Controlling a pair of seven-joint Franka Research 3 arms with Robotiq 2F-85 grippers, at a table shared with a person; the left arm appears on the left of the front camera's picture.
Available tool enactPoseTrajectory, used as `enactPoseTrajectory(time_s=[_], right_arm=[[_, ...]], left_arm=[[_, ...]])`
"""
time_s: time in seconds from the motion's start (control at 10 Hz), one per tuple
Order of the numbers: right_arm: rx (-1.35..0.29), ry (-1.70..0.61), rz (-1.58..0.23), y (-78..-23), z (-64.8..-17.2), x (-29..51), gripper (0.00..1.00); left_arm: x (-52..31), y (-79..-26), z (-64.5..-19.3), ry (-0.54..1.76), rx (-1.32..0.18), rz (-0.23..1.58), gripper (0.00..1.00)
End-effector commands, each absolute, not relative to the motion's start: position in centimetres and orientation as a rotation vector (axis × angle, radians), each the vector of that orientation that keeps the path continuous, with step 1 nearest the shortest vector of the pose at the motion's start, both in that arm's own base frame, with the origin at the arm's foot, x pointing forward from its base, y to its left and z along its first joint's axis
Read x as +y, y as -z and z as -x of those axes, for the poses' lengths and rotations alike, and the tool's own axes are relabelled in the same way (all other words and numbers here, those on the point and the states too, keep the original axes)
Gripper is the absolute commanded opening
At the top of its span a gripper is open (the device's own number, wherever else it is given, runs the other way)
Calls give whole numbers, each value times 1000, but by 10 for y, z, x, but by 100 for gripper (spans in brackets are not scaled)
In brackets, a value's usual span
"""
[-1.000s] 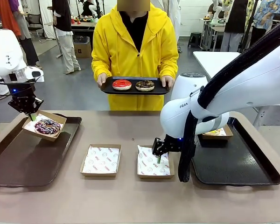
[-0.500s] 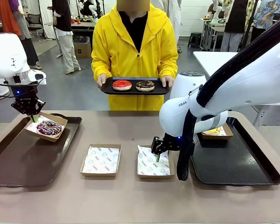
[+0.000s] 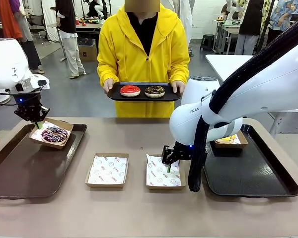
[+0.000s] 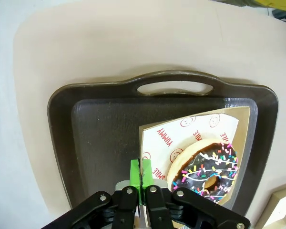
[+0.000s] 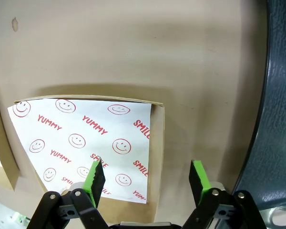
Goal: Individually package the donuts and arrange them on the tray.
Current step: Place the picked Paper togo box on the Handle tray while simultaneously picking up another Paper togo box from the table with the other hand.
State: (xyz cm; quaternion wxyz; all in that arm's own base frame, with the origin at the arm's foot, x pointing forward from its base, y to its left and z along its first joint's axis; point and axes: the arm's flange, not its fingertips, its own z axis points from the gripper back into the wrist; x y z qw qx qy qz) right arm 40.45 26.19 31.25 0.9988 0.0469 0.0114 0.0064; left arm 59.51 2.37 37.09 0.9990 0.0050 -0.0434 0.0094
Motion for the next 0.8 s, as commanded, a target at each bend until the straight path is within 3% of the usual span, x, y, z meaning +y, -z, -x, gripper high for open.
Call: enactPoseTrajectory(time_s=[0.0, 0.1, 0.2, 0.3, 0.4, 0.5, 0.6, 0.7], right_arm=[[17, -5, -83, -311, -407, 269, 32], [20, -3, -83, -311, -407, 269, 0], [21, 0, -83, -311, -407, 268, 0], [23, 4, -84, -311, -407, 268, 0], [24, 7, -86, -311, -407, 268, 14], [26, 9, -86, -311, -407, 268, 3], [27, 11, -86, -311, -407, 268, 0], [28, 10, -86, -312, -407, 268, 0]], left_arm=[[23, -368, -585, -9, -108, -30, 1], [23, -366, -585, -2, -104, -34, 1], [23, -366, -585, 5, -102, -34, 1], [22, -367, -585, 9, -98, -34, 36], [22, -367, -584, 16, -94, -34, 61], [22, -368, -584, 23, -90, -35, 96], [22, -368, -584, 25, -86, -37, 64], [22, -368, -584, 25, -84, -36, 100]])
